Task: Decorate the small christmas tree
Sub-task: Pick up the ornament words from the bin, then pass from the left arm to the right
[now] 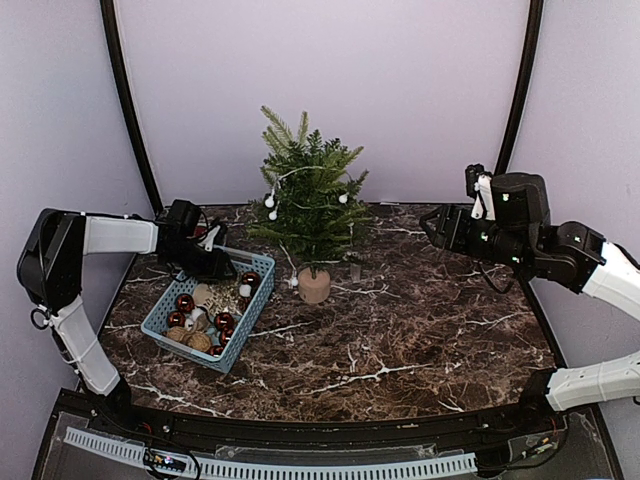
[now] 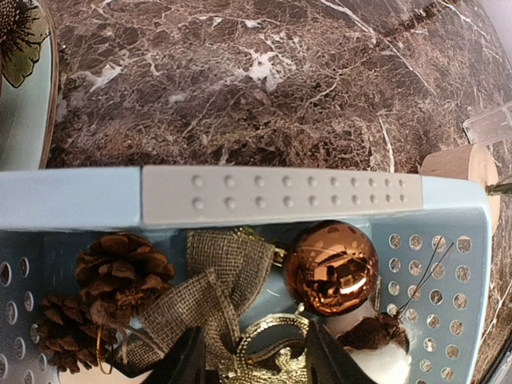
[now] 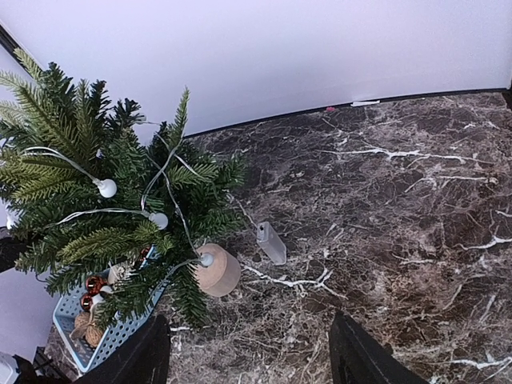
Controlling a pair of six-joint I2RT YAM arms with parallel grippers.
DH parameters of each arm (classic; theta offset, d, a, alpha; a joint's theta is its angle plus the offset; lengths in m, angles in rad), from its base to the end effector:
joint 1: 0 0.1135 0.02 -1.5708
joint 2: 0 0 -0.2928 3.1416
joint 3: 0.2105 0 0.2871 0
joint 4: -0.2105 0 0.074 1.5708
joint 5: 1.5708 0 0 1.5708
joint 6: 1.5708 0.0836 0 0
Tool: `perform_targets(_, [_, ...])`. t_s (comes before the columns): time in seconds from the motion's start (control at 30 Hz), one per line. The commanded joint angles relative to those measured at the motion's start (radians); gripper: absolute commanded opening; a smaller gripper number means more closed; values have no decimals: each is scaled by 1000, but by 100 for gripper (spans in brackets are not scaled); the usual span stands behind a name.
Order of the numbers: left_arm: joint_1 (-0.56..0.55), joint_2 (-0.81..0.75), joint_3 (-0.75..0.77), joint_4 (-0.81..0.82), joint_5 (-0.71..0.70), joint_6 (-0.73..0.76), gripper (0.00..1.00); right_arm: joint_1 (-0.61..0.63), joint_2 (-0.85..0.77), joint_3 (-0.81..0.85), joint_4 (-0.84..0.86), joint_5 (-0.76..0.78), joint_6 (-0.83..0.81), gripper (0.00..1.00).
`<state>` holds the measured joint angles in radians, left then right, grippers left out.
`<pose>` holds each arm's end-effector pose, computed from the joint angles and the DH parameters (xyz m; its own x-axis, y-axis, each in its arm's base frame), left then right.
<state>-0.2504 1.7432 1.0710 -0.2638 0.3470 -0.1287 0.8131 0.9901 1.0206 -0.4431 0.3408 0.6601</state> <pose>0.3977 -0.1311 0.1512 -0.8286 0.0874 -0.5530 0.3248 0.8796 -0.3477 0.2115 0.1828 0.3656 -0.5085 0.3035 -0.8058 -0.2056 0.8660 0.4559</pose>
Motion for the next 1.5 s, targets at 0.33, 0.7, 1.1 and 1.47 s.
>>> perform_targets(0.33, [8,62,48,-51,59,5,33,-6,-12,9,-5,-2,6,70])
perform_targets(0.7, [10,38,46,-76,108,-18,11,-6,-25,3,-18,10,10,70])
perform_targets(1.1, [16,-169,16,-84,140,-33,0,-6,-52,15,-32,30,9,70])
perform_targets(1.47, [19,-418,-108,70,71,-102,0,-6,-56,8,-7,3,15,70])
